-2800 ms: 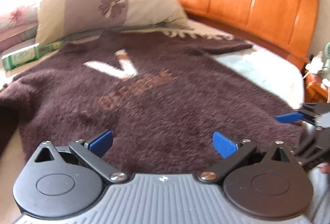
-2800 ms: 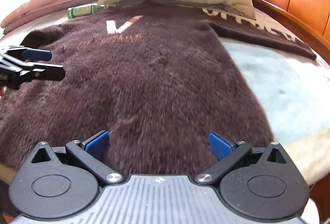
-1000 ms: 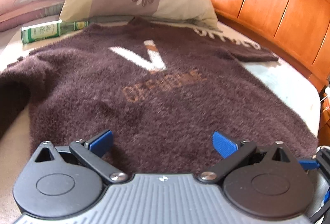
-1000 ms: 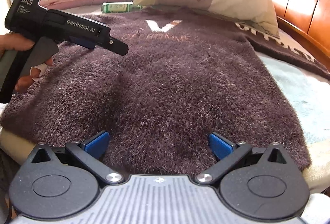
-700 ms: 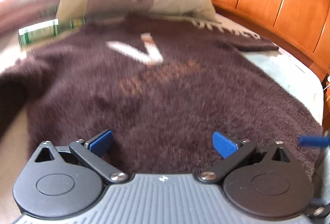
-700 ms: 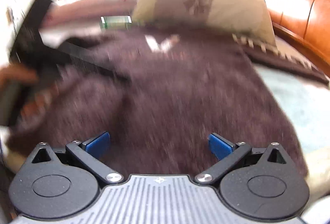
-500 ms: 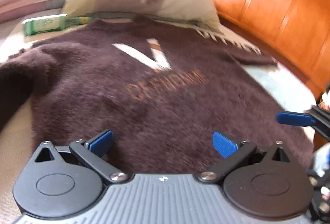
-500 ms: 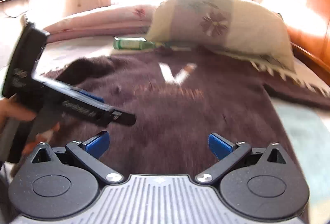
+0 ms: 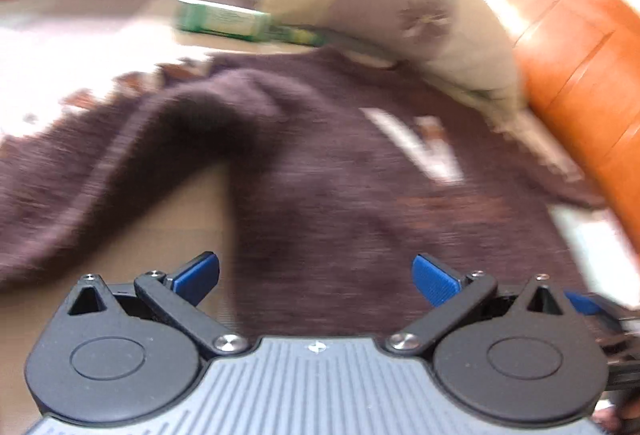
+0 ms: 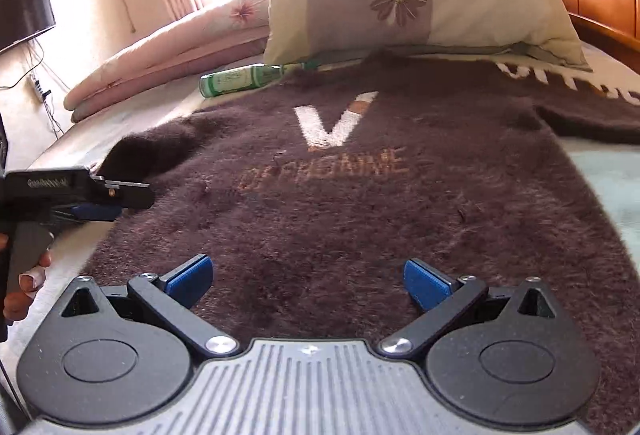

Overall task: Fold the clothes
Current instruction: 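Position the open left gripper over the striped sleeve cuff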

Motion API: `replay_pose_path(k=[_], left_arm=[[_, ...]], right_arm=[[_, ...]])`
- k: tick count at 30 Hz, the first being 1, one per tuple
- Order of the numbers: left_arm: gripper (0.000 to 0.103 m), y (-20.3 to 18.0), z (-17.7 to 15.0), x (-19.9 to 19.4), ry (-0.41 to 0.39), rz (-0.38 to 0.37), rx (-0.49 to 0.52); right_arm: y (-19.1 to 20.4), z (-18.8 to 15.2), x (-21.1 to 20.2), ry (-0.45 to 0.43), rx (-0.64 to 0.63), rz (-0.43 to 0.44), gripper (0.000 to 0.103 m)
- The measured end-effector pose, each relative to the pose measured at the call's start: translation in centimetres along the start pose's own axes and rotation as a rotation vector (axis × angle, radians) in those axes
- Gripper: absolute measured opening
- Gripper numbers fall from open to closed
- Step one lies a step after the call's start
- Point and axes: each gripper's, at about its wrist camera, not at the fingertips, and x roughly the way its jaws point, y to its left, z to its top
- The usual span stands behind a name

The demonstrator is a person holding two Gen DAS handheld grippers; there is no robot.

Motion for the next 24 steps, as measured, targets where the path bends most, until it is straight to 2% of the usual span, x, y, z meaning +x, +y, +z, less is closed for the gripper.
replay_pose_path(k=[2, 4, 7, 11, 15, 19, 24], left_arm=[[0.102, 0.7, -0.1, 0.2, 0.020, 0.083, 0.017], [0.102, 2.0, -0.4, 0.2, 0.026, 0.108, -0.014], [0.102, 3.7, -0.9, -1.0, -0.003, 0.089, -0.041], [0.102, 6.0, -1.2, -1.8, -0.028, 0.165, -0.039], [0.102, 8.4, -0.8, -2.4, -0.071, 0.123, -0.086], [0.102, 9.9, -0.2, -2.7, -0.106, 0.151, -0.083], [0.102, 12.0, 0.2, -3.2, -0.141, 0.116, -0.184]], right_arm=[[-0.1, 0.0, 0.0, 0.006, 0.012, 0.007, 0.103], [-0.1, 0.0, 0.0, 0.013, 0.024, 0.013, 0.103], [-0.2, 0.0, 0.0, 0.022, 0.041, 0.023, 0.103], [0.1, 0.0, 0.2, 0.031, 0.038, 0.020, 0.103], [0.5, -0.1, 0.6, 0.039, 0.020, 0.005, 0.103], [0.7, -0.3, 0.8, 0.044, -0.003, -0.003, 0.103], [0.8, -0.4, 0.8, 0.047, -0.016, -0.006, 0.103]])
